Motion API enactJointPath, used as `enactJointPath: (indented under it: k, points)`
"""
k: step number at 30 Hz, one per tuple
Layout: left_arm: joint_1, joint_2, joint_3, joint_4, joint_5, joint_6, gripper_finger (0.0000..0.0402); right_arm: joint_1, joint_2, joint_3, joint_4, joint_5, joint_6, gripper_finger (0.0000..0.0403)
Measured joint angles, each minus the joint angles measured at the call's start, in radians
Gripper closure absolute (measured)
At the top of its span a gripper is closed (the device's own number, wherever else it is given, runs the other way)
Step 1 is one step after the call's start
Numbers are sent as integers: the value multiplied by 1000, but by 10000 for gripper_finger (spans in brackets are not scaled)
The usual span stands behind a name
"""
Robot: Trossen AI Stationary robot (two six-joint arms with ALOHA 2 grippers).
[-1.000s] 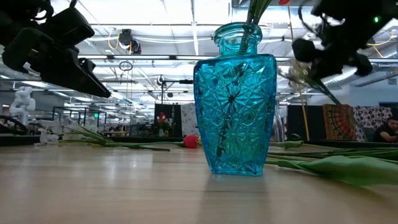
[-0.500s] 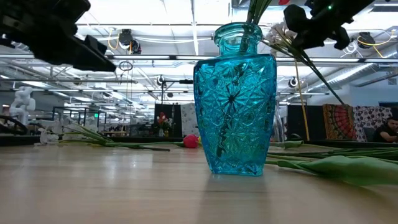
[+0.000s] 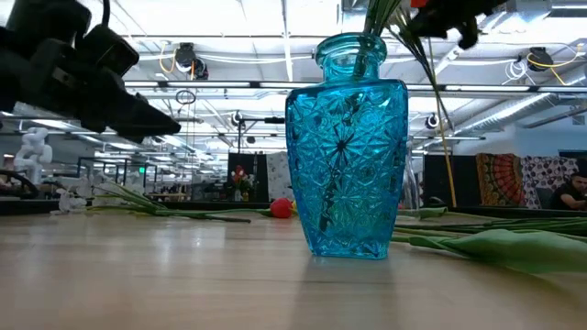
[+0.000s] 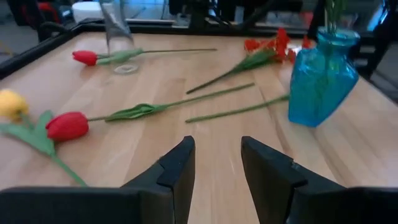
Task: Sort flowers into vase by color
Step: Put the right white flowers into the transparent vase
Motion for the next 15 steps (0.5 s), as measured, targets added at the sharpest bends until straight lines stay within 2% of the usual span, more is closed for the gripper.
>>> enactJointPath:
  k: [6, 10, 15]
  points:
    - [4, 0, -8, 15, 9, -45, 265, -100, 30, 0, 218, -175, -112, 399]
    - [4, 0, -6, 25, 9, -47, 265, -171, 68, 0, 284, -334, -120, 399]
    - [4, 0, -6, 40, 9, -47, 265, -212, 134, -44, 380, -359, -127, 399]
